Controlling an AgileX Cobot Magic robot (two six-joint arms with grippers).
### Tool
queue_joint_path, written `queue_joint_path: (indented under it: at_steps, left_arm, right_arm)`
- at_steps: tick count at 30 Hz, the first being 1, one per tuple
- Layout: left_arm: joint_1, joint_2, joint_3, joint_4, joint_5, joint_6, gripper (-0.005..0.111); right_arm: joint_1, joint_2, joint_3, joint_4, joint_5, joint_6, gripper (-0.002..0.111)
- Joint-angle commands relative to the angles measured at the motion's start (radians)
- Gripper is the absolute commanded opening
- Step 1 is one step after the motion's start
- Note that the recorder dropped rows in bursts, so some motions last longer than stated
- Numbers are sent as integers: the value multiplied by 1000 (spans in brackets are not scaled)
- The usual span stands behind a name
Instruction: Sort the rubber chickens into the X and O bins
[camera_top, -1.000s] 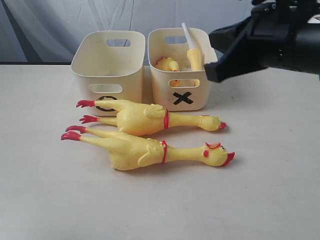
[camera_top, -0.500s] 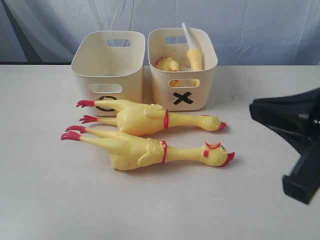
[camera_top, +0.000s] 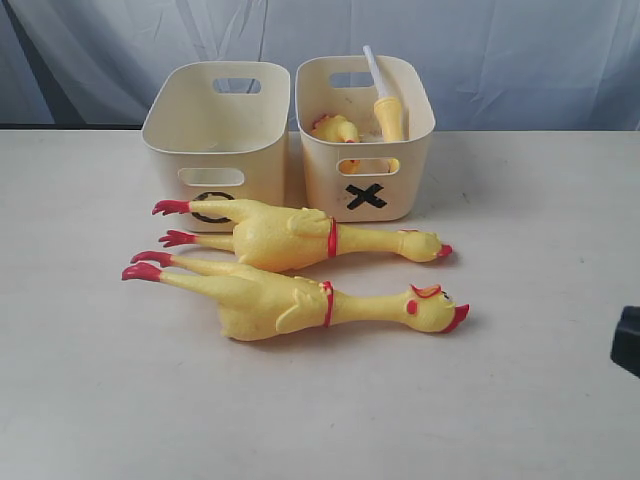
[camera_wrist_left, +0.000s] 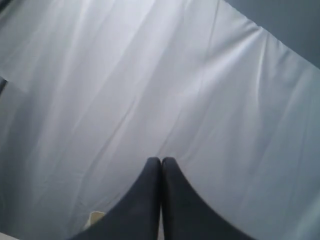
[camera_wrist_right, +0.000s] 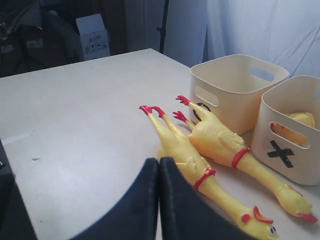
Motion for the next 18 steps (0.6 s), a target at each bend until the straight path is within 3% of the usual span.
queue_joint_path:
  at_steps: [1,7,14,18]
  left_arm:
    - [-3,30,-69,476,-95,-321,0]
    - [-3,193,-163,772,-168,-436,9]
    - [-3,476,-294,909,-346,-436,37]
    - [-3,625,-389,1035,-410,-434,51]
  right_arm:
    - [-4,-39,4,-45,28,25,0]
    - [-4,-43,4,-89,35,62,0]
    - [-4,-43,4,-444,-5,408,0]
    - [-4,-43,4,-524,14,481,0]
